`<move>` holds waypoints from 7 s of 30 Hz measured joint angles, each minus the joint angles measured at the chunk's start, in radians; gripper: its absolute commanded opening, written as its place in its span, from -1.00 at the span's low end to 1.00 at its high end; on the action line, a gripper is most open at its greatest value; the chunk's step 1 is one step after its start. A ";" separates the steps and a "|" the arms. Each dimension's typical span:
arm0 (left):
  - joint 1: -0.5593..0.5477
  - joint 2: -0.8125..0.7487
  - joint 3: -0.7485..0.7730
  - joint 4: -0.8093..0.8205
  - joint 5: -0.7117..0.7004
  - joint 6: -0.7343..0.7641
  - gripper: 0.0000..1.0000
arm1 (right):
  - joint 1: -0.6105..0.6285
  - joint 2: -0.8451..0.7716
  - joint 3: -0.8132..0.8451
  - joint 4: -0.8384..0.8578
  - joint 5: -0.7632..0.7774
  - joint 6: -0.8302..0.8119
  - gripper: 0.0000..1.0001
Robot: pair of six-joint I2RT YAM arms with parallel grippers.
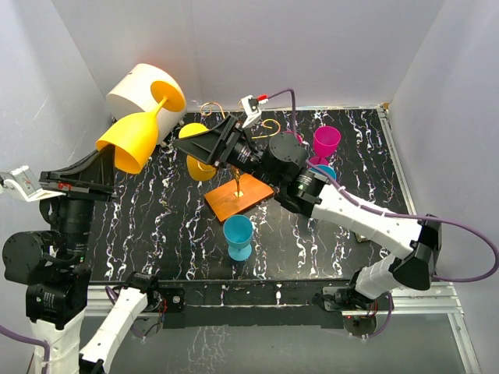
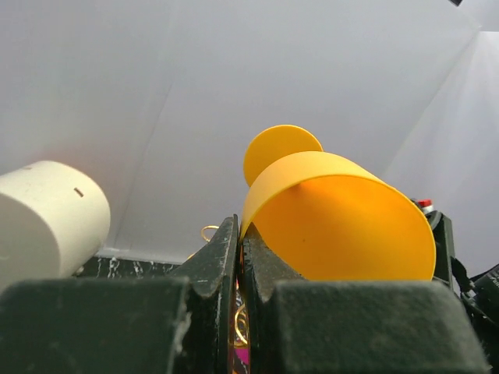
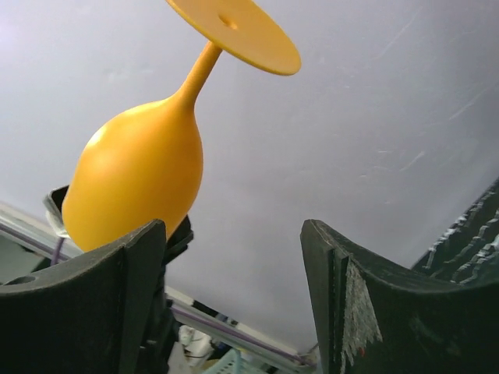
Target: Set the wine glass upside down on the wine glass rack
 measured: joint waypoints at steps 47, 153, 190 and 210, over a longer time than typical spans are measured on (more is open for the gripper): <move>0.002 -0.036 -0.085 0.143 0.157 0.046 -0.92 | 0.031 0.150 0.192 0.097 0.188 0.438 -1.00; 0.002 0.129 0.186 -0.329 -0.102 -0.621 -1.00 | 0.040 0.110 0.084 -0.052 -0.214 -0.808 0.44; -0.001 0.866 0.443 -0.149 0.116 -0.293 -1.00 | 0.040 -0.438 -0.354 0.024 0.038 -0.449 0.46; -0.001 0.900 0.418 -0.078 0.341 -0.260 -1.00 | 0.040 -0.445 -0.469 0.092 0.079 -0.419 0.50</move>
